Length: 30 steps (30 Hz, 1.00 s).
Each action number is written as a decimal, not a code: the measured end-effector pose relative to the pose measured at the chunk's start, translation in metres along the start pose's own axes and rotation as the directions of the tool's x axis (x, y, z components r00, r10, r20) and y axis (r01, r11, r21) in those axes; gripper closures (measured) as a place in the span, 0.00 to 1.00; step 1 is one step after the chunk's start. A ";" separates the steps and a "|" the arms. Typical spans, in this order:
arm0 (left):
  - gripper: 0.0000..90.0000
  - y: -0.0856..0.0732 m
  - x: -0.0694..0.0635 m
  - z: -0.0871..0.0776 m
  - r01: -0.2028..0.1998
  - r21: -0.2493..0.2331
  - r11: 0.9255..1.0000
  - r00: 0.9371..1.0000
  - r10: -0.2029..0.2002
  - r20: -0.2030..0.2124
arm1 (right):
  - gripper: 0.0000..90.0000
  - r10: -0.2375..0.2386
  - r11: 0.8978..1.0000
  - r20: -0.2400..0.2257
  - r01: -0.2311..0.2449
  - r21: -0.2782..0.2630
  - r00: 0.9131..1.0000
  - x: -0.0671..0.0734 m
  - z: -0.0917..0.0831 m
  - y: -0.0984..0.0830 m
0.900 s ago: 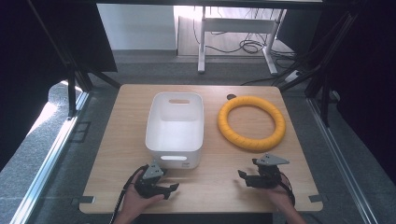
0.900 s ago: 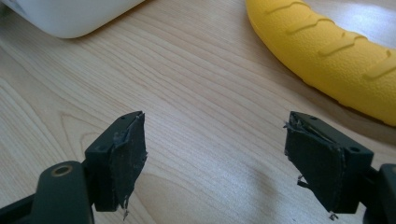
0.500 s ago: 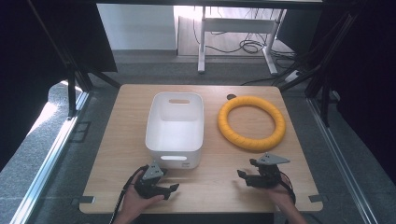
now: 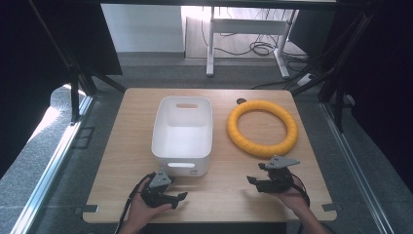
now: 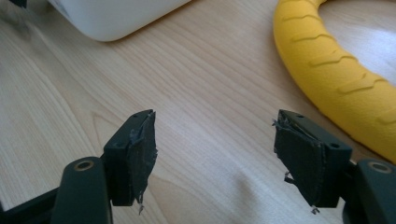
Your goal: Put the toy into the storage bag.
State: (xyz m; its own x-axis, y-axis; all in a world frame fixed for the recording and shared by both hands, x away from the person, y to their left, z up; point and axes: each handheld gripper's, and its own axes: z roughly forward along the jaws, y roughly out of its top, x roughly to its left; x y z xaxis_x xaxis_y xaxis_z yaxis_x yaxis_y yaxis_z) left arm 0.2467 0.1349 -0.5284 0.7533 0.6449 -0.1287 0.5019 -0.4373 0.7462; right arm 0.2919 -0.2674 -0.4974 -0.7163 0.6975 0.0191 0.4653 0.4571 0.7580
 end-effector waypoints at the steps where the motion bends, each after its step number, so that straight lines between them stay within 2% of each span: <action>1: 0.29 0.000 0.000 0.000 0.005 -0.002 1.000 1.000 -0.005 0.000 | 0.34 0.001 1.000 0.002 -0.001 -0.002 1.000 -0.001 0.000 0.001; 13: 0.29 0.002 -0.002 0.002 0.004 0.004 1.000 1.000 -0.004 0.001 | 0.31 0.010 1.000 0.012 -0.009 -0.020 1.000 -0.024 -0.008 0.022; 16: 0.29 0.001 -0.002 0.003 -0.004 0.009 1.000 1.000 0.003 0.005 | 0.32 0.003 1.000 0.012 -0.003 -0.001 1.000 -0.031 -0.007 0.030; 20: 0.29 0.001 -0.002 0.002 -0.005 0.013 1.000 1.000 0.005 0.012 | 0.33 -0.029 0.999 0.003 0.029 0.028 1.000 -0.036 -0.003 0.037; 30: 0.29 0.002 -0.002 0.002 -0.004 0.010 1.000 1.000 0.004 0.011 | 0.36 -0.032 0.998 0.044 0.030 0.054 0.999 -0.050 0.005 0.049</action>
State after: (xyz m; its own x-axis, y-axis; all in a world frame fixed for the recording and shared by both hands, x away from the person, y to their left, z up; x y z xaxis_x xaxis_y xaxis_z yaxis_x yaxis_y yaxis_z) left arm 0.2469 0.1317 -0.5283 0.7602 0.6359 -0.1328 0.5028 -0.4466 0.7401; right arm 0.3528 -0.2770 -0.4649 -0.7075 0.7059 -0.0336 0.4714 0.5069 0.7217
